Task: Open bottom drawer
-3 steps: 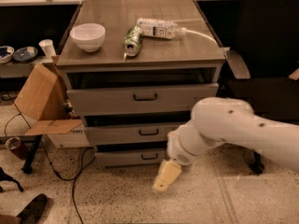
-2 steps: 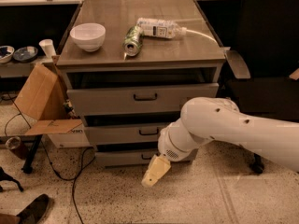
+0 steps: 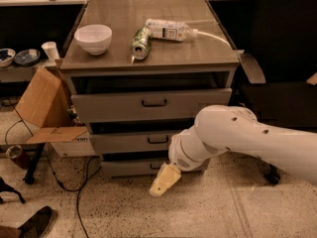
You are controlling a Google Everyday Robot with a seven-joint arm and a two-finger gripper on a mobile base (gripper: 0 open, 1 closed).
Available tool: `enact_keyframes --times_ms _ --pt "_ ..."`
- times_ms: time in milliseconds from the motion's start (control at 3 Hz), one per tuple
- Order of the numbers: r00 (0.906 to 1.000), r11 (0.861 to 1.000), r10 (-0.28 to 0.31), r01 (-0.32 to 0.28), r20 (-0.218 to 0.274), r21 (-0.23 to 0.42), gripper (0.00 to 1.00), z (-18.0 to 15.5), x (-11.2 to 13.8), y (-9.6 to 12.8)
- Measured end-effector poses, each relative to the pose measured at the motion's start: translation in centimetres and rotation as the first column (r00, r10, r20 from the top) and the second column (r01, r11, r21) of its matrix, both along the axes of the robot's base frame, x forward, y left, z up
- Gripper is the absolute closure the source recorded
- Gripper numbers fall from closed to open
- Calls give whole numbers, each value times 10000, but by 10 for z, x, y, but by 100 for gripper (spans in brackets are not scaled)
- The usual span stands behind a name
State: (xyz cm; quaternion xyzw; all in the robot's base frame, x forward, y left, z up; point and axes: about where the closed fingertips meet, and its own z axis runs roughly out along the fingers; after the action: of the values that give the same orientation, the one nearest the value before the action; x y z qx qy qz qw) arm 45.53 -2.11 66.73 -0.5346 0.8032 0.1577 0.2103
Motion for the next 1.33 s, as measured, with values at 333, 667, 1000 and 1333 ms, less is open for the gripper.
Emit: enact_keyframes --times_ms 333,667,1000,1333 --pt "9988 9984 -477 472 142 299 0 -28 42 20" --pt "9991 9982 -170 192 -400 566 0 -99 102 81" --pt "9885 9996 290 -282 -1482 76 0 -151 121 116" --pt "9611 9981 320 -450 -2743 -411 0 -201 122 125"
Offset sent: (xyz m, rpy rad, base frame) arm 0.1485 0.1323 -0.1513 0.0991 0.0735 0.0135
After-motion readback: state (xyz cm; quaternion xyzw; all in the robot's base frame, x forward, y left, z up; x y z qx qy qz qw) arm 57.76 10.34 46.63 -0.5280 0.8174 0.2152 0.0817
